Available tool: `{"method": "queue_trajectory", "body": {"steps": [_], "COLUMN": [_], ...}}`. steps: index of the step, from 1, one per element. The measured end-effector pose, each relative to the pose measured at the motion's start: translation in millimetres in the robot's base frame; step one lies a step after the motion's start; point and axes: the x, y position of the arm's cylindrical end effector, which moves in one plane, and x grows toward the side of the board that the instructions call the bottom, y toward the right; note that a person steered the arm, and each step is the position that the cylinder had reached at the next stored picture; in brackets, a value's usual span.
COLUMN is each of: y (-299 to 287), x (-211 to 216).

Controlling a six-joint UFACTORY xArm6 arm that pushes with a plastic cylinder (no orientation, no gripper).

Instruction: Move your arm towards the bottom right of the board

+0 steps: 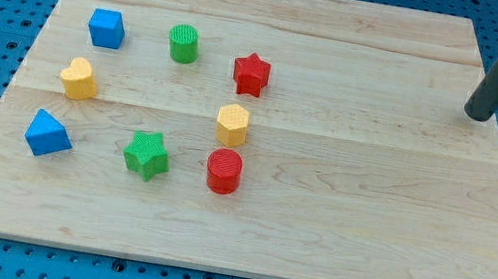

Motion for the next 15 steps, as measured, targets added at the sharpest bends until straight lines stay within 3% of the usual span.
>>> {"method": "queue_trajectory", "body": {"steps": [7, 9, 10, 12, 15], "y": [9.2, -43.3, -40.6, -52.6, -67.7], "x": [15.5, 40.1, 44.2, 135.7, 152.2]}}
